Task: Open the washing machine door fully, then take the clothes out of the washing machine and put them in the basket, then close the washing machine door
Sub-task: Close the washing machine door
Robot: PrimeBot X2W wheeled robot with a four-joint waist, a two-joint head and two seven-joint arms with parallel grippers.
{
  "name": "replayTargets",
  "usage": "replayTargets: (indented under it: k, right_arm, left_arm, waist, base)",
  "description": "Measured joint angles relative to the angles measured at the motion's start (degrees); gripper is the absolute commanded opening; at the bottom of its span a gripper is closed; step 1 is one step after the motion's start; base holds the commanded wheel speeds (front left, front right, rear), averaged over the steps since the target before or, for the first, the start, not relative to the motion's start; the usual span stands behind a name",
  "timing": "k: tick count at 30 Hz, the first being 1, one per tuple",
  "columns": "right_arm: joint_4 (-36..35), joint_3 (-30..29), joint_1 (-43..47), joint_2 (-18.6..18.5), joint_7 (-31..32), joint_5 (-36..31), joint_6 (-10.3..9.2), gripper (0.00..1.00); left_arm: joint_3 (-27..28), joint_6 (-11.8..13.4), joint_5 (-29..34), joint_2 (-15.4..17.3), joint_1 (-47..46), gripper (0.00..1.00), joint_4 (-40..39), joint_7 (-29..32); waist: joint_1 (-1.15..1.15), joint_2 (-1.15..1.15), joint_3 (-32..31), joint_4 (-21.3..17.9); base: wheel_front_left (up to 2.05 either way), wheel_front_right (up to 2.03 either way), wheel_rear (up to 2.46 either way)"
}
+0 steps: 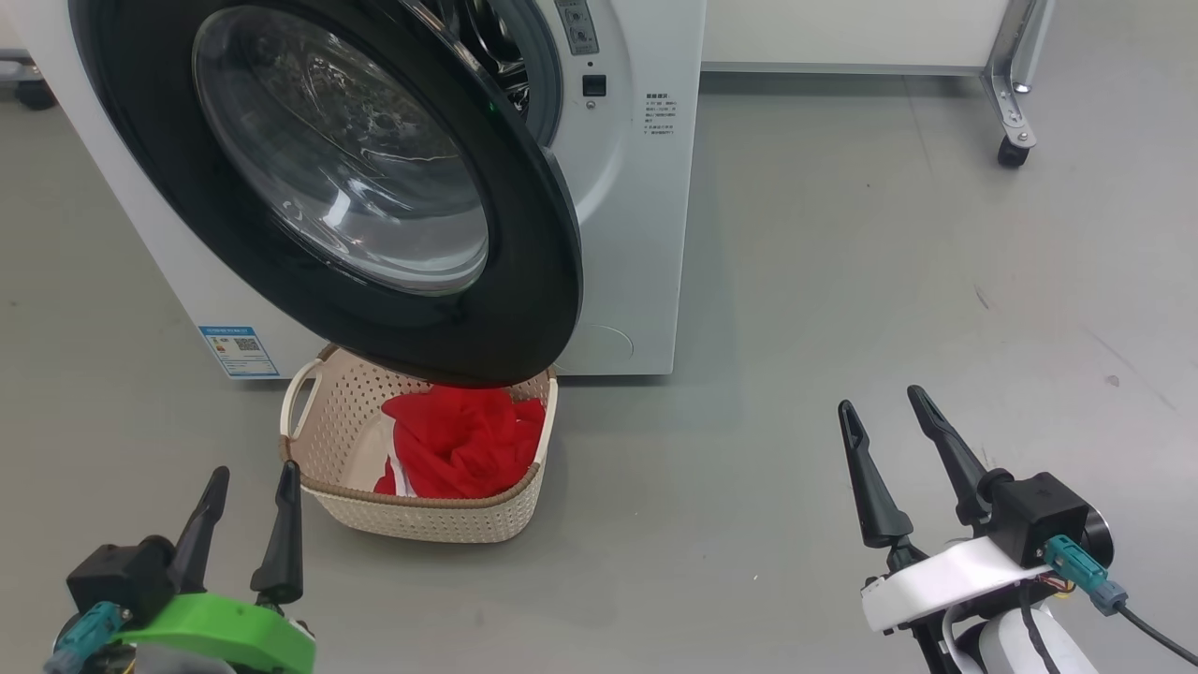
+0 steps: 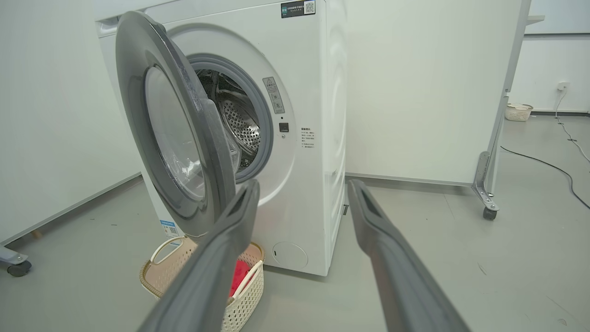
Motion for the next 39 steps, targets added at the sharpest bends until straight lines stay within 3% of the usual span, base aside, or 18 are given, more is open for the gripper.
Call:
replayTargets:
  k: [39]
  right_arm:
    - [-0.13, -0.14, 0.0, 0.49, 0.0, 0.0, 0.01, 1.0]
  left_arm:
    - [1.74, 0.2, 3.9, -2.19, 1.16, 1.0, -1.23, -0.08]
  waist:
    - [0.0, 0.0, 0.62, 0.33]
  base:
    - [0.0, 0.0, 0.0]
